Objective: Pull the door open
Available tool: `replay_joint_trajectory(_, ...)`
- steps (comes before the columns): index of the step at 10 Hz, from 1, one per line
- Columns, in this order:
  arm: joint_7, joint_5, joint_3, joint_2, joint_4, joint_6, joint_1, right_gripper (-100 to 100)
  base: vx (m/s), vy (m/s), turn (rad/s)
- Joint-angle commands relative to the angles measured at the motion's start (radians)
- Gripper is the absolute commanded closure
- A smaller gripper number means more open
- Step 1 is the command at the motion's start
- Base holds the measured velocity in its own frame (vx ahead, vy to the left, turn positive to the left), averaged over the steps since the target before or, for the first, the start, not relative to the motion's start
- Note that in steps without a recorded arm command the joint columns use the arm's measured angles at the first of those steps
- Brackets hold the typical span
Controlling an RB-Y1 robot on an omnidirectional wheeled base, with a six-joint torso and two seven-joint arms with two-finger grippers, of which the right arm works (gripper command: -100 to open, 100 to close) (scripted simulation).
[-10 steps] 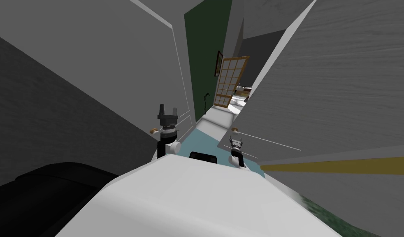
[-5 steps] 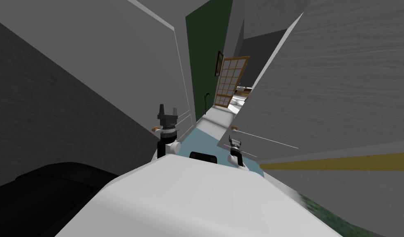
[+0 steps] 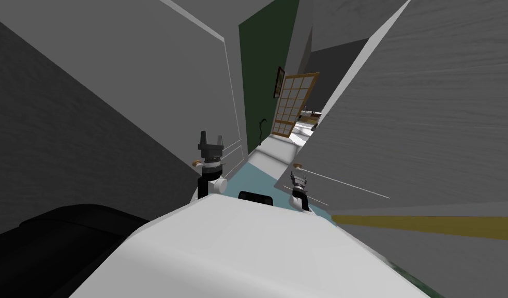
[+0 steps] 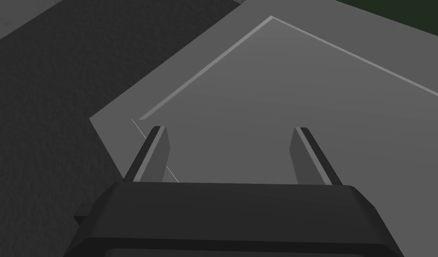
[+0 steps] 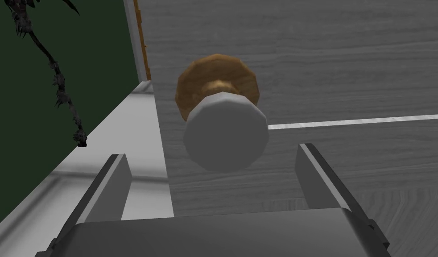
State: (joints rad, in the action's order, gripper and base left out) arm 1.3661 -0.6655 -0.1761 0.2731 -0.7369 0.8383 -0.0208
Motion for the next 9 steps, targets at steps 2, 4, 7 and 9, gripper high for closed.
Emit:
replay_joint_trajectory(2,0.039,-0.011,0.016,0.037,0.010,0.013,0.019,-100,0.213,-0.035,0.118)
replay_joint_trajectory(4,0.033,-0.006,0.009,0.028,0.025,0.014,0.005,100,0.042,-0.014,-0.011)
replay_joint_trajectory(7,0.033,-0.006,0.009,0.028,0.025,0.014,0.005,100,-0.028,0.001,0.004)
replay_joint_trajectory(9,0.033,-0.006,0.009,0.028,0.025,0.014,0.005,100,-0.006,0.002,-0.003)
